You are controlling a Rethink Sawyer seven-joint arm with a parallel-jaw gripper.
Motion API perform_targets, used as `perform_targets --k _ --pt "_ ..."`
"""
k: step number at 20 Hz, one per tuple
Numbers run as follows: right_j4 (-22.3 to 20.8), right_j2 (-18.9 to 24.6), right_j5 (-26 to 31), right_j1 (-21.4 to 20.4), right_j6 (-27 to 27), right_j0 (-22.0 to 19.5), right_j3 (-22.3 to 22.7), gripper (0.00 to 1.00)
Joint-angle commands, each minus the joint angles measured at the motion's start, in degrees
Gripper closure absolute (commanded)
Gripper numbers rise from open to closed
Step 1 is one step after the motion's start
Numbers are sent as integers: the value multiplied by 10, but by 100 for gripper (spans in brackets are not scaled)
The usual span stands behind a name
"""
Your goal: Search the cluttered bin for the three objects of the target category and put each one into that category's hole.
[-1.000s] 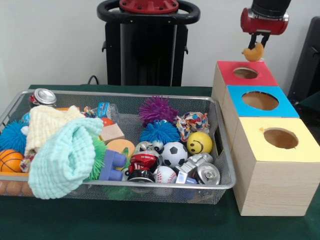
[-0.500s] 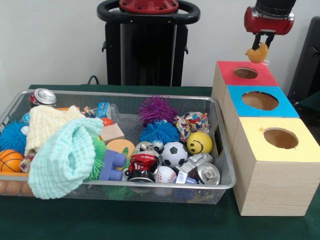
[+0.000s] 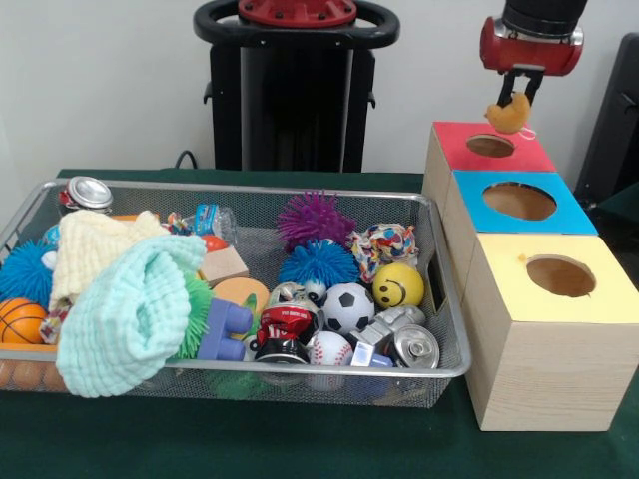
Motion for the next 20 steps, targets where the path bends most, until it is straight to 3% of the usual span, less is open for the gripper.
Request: perform_targets --k 1,20 --pt "15 25 21 31 50 -22 -21 100" --pt "-10 23 -70 50 49 -32 22 100"
